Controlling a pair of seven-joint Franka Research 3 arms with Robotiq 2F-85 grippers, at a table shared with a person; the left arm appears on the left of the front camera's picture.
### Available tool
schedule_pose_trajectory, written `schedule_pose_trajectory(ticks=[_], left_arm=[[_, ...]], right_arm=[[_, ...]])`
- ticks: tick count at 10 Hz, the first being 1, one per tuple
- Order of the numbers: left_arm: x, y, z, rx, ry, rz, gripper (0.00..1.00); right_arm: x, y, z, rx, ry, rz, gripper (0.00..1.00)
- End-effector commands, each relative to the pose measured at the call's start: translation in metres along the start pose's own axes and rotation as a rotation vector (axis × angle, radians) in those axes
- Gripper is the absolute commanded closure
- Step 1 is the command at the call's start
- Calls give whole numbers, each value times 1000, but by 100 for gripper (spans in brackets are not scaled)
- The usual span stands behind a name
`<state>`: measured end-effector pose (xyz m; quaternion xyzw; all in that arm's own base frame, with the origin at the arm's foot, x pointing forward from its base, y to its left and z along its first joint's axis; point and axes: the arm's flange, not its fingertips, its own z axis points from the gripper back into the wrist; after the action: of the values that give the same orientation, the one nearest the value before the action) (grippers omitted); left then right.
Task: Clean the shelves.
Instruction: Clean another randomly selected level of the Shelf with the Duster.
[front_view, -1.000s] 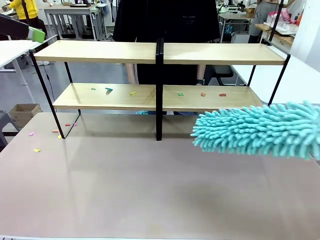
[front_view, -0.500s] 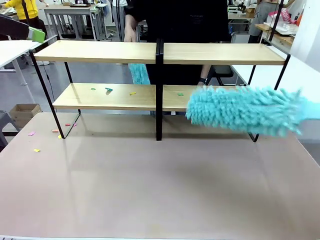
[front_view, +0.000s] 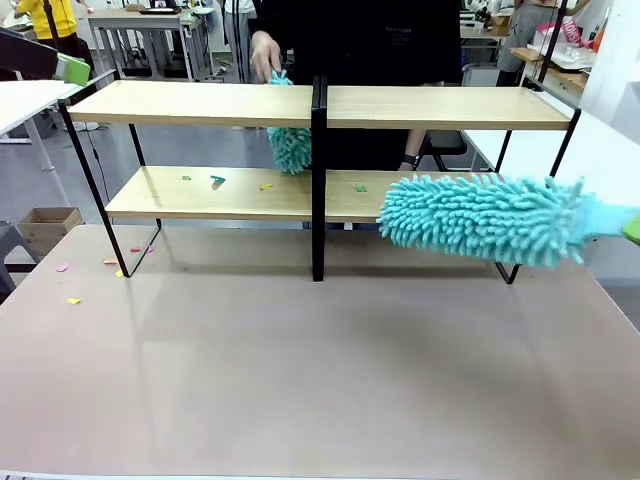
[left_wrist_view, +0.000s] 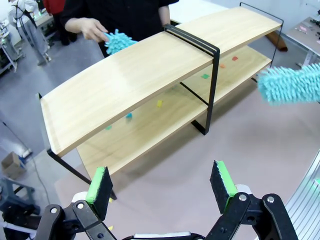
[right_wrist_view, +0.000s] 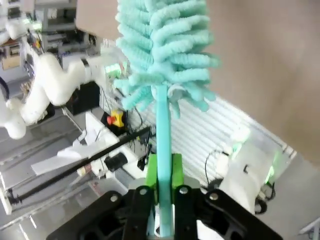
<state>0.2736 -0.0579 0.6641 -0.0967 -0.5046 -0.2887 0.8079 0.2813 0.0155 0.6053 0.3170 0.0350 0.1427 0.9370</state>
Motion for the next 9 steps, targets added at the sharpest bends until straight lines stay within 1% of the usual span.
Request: schedule_pose_trajectory(ticks=[1, 3, 4, 6, 7, 8, 9], left_arm=[[-1, 2, 0, -11, -4, -4, 0], [-1, 2, 0, -11, -4, -4, 0], [-1, 2, 0, -11, -4, -4, 0], [-1, 2, 0, -11, -4, -4, 0], [-1, 2, 0, -11, -4, -4, 0], [-1, 2, 0, -11, -4, -4, 0], [-1, 2, 0, -11, -4, -4, 0]], right_arm=[[43, -3, -20, 11, -112, 27, 88], [81, -5, -42, 44, -187, 10, 88], [96, -2, -54, 36, -205, -7, 88], [128, 7, -81, 31, -233, -10, 88], [143, 13, -95, 20, -219, -35, 88], [146, 10, -101, 23, -190, -54, 88], [141, 4, -99, 12, -203, -77, 88]])
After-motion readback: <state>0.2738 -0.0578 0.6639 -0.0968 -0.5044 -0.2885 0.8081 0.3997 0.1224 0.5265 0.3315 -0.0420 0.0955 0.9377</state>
